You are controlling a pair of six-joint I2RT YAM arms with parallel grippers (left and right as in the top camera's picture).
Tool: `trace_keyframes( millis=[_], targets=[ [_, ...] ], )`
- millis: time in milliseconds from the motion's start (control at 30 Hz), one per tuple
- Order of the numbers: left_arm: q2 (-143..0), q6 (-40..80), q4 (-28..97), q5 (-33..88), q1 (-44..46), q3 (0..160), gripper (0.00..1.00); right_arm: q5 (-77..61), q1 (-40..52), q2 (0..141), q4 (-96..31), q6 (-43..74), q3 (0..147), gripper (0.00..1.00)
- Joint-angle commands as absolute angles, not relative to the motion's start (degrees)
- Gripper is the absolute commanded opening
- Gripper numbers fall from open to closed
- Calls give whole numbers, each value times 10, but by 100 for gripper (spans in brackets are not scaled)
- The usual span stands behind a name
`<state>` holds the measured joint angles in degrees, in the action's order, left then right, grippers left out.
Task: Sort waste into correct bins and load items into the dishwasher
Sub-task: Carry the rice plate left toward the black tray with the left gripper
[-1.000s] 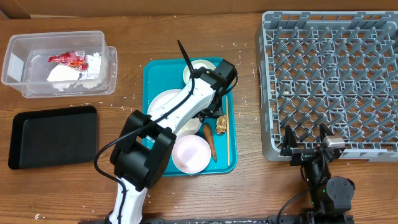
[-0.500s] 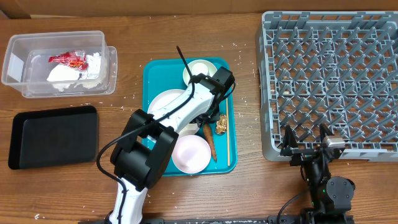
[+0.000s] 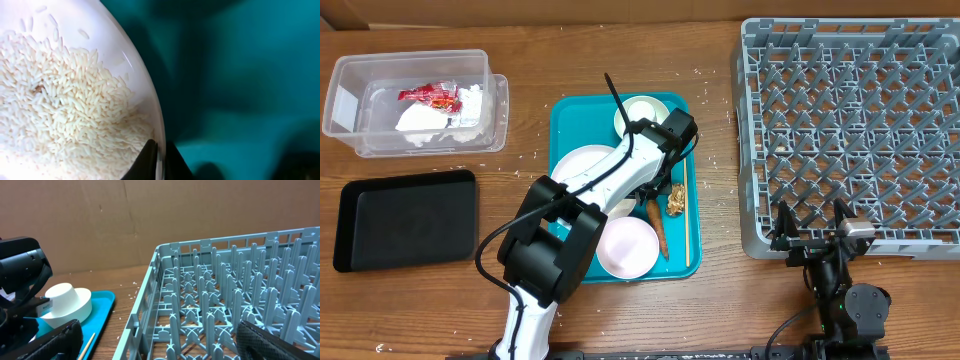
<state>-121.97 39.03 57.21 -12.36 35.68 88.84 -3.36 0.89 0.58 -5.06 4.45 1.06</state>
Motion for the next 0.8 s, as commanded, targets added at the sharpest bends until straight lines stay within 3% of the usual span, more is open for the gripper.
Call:
trace_keyframes(
  millis=[0, 767],
  targets=[
    [-1225, 399, 596, -159, 361, 897, 4, -26, 13, 2, -46, 44, 5, 100],
    [-1223, 420, 722, -246, 360, 1017, 4, -26, 13, 2, -46, 44, 5, 100]
  ],
)
